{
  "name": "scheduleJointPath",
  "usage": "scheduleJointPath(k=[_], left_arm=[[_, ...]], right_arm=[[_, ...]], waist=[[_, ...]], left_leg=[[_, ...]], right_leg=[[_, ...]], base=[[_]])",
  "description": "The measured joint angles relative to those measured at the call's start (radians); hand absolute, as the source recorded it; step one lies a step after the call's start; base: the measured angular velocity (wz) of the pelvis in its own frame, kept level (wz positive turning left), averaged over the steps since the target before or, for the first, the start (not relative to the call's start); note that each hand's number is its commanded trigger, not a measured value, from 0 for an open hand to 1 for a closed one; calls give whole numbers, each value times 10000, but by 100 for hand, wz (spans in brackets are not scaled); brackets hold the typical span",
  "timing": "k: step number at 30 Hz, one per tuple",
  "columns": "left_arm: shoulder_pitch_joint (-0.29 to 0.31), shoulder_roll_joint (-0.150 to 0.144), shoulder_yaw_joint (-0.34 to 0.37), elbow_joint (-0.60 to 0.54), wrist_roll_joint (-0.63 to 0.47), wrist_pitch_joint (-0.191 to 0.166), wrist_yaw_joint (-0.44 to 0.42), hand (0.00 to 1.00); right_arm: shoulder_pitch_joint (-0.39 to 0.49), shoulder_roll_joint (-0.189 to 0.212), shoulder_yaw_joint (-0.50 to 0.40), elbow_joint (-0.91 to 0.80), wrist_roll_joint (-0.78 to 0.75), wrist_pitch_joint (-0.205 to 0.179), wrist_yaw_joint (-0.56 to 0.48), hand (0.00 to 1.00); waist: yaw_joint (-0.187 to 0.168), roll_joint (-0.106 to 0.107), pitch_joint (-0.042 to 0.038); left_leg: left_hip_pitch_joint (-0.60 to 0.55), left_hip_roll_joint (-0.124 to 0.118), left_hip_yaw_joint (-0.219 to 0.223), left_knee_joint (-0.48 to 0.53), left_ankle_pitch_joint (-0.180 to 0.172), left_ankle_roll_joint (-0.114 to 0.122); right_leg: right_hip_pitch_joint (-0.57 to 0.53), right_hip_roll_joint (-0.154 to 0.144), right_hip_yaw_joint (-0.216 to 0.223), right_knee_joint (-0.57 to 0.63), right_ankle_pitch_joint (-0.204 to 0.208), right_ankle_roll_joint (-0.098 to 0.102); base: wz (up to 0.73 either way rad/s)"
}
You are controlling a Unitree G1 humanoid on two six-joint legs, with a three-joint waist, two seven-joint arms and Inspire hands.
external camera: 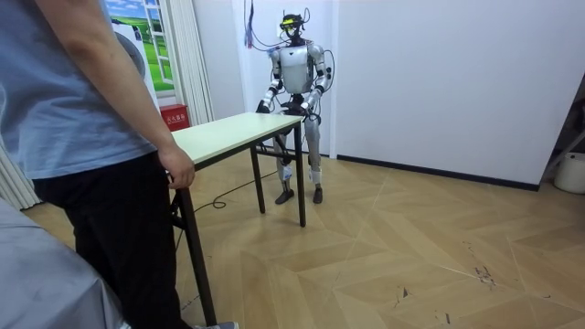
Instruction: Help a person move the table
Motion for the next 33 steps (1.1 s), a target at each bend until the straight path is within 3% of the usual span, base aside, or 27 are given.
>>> scheduleJointPath(k=[6, 10, 18, 24, 25, 26, 27, 28, 33], left_arm=[[1, -159, -2, -201, 6, -156, 340, 0], [2, -216, -2, -200, -3, -195, 371, 0], [1, -562, 7, -333, -418, -724, 844, 0], [1, -663, 14, -546, -566, -878, 1315, 0], [-1, -673, 14, -563, -564, -897, 1362, 36], [-3, -683, 14, -586, -558, -923, 1425, 64], [-5, -697, 14, -598, -556, -938, 1467, 96], [-7, -706, 14, -599, -559, -944, 1473, 100], [-15, -732, 7, -632, -546, -1027, 1591, 100]], right_arm=[[-51, 165, -2, -4, 648, -495, -201, 0], [-54, 199, -3, -108, 1026, -534, -445, 0], [-42, 404, -5, -583, 1717, -738, -1382, 0], [-35, 419, -4, -705, 1716, -754, -1642, 0], [-35, 425, -4, -706, 1718, -756, -1647, 30], [-35, 436, -4, -713, 1718, -761, -1667, 69], [-35, 449, -3, -721, 1718, -781, -1701, 100], [-35, 456, -3, -727, 1719, -797, -1709, 100], [-35, 602, 23, -830, 1719, -979, -1959, 100]], waist=[[-24, 81, 11], [-58, 79, 11], [-86, 86, 15], [-78, 88, 16], [-76, 87, 16], [-71, 87, 16], [-70, 87, 16], [-71, 87, 16], [-60, 86, 16]], left_leg=[[-111, 11, -24, 12, 20, 26], [-107, -16, -25, 13, 28, 41], [-105, -24, -29, 2, 32, 49], [-96, -29, -27, -3, 33, 50], [-96, -29, -26, -6, 33, 50], [-96, -29, -24, -13, 33, 50], [-95, -28, -25, -14, 33, 50], [-95, -27, -26, -15, 33, 50], [-93, -28, -26, -15, 33, 50]], right_leg=[[-27, 12, -32, -154, 97, -12], [-27, -19, -41, -141, 106, 5], [-25, -28, -18, -147, 109, 10], [-26, -24, -25, -141, 110, 11], [-28, -22, -19, -141, 110, 12], [-31, -18, -12, -141, 109, 12], [-32, -14, -4, -142, 108, 13], [-32, -14, -1, -143, 108, 13], [-32, -17, 17, -139, 109, 12]], base=[[0], [0], [0], [0], [0], [0], [0], [0], [0]])
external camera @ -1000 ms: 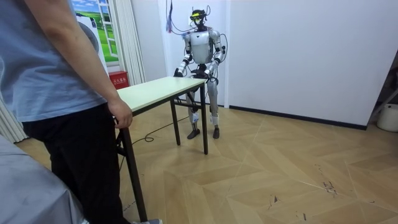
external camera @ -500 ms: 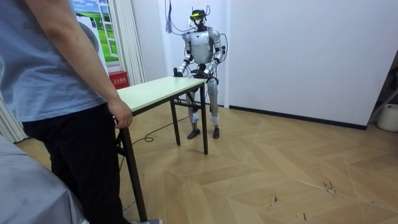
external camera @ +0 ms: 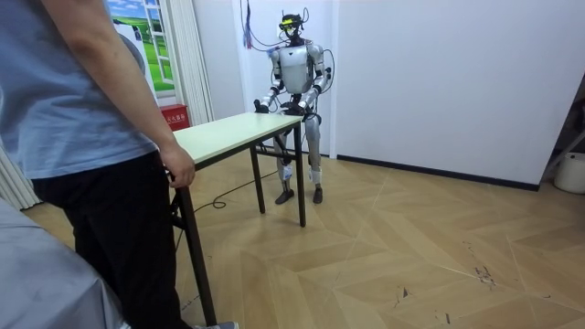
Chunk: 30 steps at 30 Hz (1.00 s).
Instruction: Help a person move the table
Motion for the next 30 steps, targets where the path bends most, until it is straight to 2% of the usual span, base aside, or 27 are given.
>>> scheduleJointPath(k=[3, 7, 16, 20, 30], left_arm=[[-6, -41, -10, -2, 0, -21, 8, 100], [-40, -276, -27, -45, 289, -48, 147, 100], [-31, -305, -94, -45, 459, -63, 456, 100], [-41, -310, -96, -42, 647, -72, 457, 100], [-40, -319, -95, -28, 794, -78, 456, 100]], right_arm=[[-9, 16, 0, -7, -5, -31, -201, 100], [-9, 53, 6, -1, -4, -264, -1016, 100], [-32, 185, 12, -4, -494, -445, -1035, 100], [-44, 211, 10, -3, -513, -444, -1044, 100], [-53, 250, 7, -14, -560, -461, -1044, 100]], waist=[[5, 0, 0], [181, 16, 9], [165, -35, 41], [168, -75, 94], [159, -80, 97]], left_leg=[[0, 0, -1, 0, 0, 0], [-84, 1, 1, -10, 1, -1], [44, -20, 40, -47, 7, 5], [40, -22, 43, -45, 7, 5], [2, -36, 0, -43, 7, 6]], right_leg=[[0, 0, -1, 1, 0, 0], [-115, 3, 3, 0, -11, 13], [-137, 8, 24, 4, -39, 52], [-138, 6, 35, 2, -63, 60], [-148, -11, 5, 31, -99, 74]], base=[[0], [0], [-3], [0], [1]])
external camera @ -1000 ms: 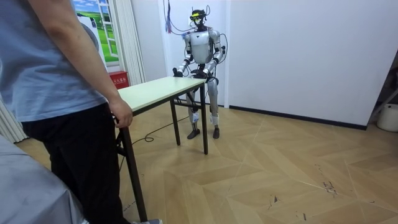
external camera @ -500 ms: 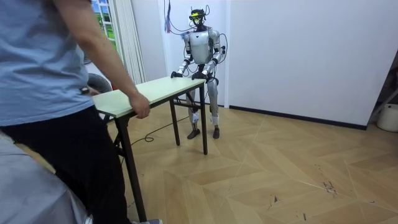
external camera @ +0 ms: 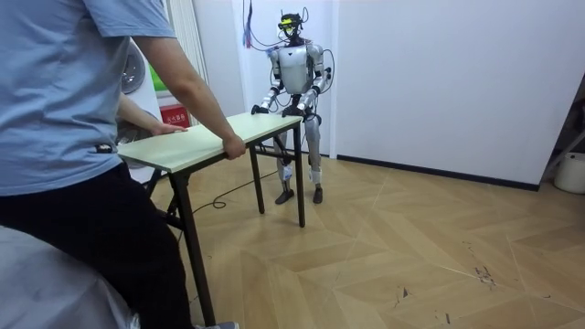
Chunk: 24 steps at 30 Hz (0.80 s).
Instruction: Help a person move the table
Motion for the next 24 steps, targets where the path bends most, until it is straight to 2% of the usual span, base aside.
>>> scheduleJointPath(k=[11, 19, 21, 24], left_arm=[[6, -8, 81, 128, 273, 19, -787, 100], [307, -12, 76, 5, 366, 72, -1340, 100], [583, -26, 43, -376, 393, 74, -1345, 100], [1003, -25, -40, -908, 551, 17, -1345, 100]], right_arm=[[11, -24, 8, -376, -3, 1, 9, 100], [397, -25, 12, -988, -66, 33, 9, 100], [586, -42, 15, -1307, -133, 45, 10, 100], [769, -102, 130, -1564, -226, 2, 104, 100]], waist=[[139, -5, -9], [188, 38, -44], [172, 66, -86], [178, 65, -98]], left_leg=[[-140, -65, 6, 13, -1, 4], [-115, -78, 7, 14, 1, 6], [-118, -85, 5, 25, 2, 8], [-112, -90, 16, 46, 2, 8]], right_leg=[[-188, -69, 37, 117, -7, 14], [-159, -101, -5, 153, -9, 17], [-162, -117, -27, 169, -9, 17], [-171, -125, -28, 217, -10, 17]], base=[[0], [0], [0], [0]])
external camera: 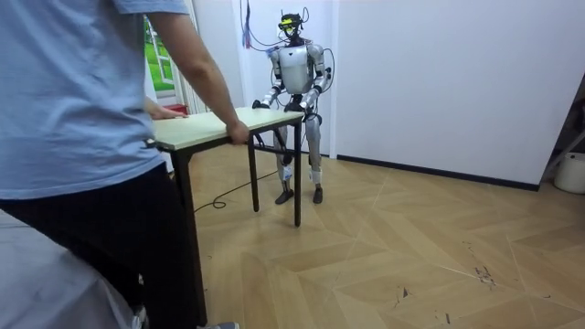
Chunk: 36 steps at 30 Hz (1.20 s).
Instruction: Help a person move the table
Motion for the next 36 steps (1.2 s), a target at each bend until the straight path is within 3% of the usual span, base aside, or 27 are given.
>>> scheduleJointPath(k=[5, 9, 12, 18, 23, 28, 31, 34, 36], left_arm=[[818, 73, -375, -879, 106, -493, -71, 100], [982, 66, -640, -938, 168, -899, -218, 100], [1264, 60, -953, -1162, 224, -1264, -336, 100], [1408, 54, -1197, -1270, 431, -1732, -657, 100], [1413, 84, -1404, -1533, 589, -2099, -697, 100], [1427, 66, -1457, -1542, 558, -2163, -884, 100], [1433, 307, -1679, -1541, 287, -2177, -918, 100], [1436, 520, -1722, -1540, 123, -2220, -942, 100], [1493, 623, -1735, -1539, 125, -2221, -1028, 100]], right_arm=[[560, -337, 593, -604, 130, -430, 254, 100], [678, -377, 739, -626, 206, -622, 406, 100], [988, -352, 767, -743, 110, -749, 843, 100], [1142, -271, 1053, -747, 45, -1250, 1207, 100], [1143, -125, 1298, -747, 148, -1735, 1382, 100], [1172, -257, 1405, -748, 442, -1849, 1640, 100], [1328, -421, 1476, -748, 718, -1846, 1820, 100], [1372, -473, 1747, -746, 889, -1967, 1854, 100], [1422, -553, 1801, -742, 1077, -1961, 1879, 100]], waist=[[5, -22, -17], [39, -177, -140], [29, -223, -166], [29, -239, -157], [18, -352, -83], [-9, -469, -27], [4, -560, -14], [179, -581, -11], [299, -602, -7]], left_leg=[[-65, 6, 10, 3, 0, 0], [-228, -13, 5, 37, 3, 4], [-289, -20, -18, 42, 2, 4], [-329, -29, -36, 38, 2, 4], [-374, -26, -20, -7, 2, 4], [-442, 0, -17, 34, 1, 2], [-637, 55, -33, 496, -20, -33], [-1118, 390, -165, 1743, -314, -255], [-1655, 744, -354, 2955, -420, -351]], right_leg=[[-69, -9, -26, 24, -7, -10], [-254, -65, -47, 158, -60, -10], [-318, -71, -38, 209, -123, 13], [-401, -85, -35, 303, -268, 32], [-501, -77, -27, 335, -310, 38], [-504, -58, -32, 292, -313, 40], [-558, -79, -20, 453, -433, -7], [-659, 17, -94, 834, -654, -244], [-735, 179, -190, 1090, -833, -495]], base=[[0], [2], [3], [0], [0], [0], [5], [-5], [-2]])
